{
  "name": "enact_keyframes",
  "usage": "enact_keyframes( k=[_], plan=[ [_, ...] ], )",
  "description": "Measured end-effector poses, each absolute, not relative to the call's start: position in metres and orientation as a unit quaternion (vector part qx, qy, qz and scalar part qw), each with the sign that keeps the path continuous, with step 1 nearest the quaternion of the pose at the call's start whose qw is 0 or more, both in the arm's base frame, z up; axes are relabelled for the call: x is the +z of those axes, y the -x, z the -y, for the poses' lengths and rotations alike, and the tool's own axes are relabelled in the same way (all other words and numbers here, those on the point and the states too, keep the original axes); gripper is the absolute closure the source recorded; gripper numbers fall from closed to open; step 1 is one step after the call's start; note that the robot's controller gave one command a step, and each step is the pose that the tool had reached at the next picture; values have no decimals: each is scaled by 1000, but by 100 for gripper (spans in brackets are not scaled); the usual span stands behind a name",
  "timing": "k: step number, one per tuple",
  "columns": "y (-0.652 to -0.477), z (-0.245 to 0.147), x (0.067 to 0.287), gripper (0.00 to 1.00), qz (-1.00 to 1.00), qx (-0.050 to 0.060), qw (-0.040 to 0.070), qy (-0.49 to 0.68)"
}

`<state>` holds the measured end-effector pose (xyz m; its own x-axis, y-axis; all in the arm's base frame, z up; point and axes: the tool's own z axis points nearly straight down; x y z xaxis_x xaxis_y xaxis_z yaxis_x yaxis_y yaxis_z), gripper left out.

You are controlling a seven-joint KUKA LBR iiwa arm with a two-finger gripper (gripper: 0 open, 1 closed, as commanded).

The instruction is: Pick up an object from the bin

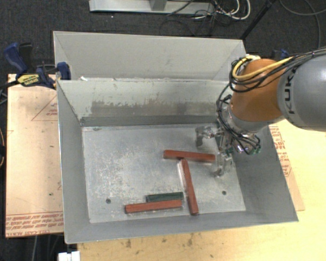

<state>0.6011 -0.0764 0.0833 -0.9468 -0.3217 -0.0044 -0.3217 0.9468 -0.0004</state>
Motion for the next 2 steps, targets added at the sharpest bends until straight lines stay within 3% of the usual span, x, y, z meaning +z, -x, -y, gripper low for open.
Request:
enact_keyframes(
  k=[1, 2],
  plan=[
    [-616, 4, 78, 100, -999, 1, 2, 47],
    [-616, 4, 78, 100, -999, 1, 2, 47]
  ],
)
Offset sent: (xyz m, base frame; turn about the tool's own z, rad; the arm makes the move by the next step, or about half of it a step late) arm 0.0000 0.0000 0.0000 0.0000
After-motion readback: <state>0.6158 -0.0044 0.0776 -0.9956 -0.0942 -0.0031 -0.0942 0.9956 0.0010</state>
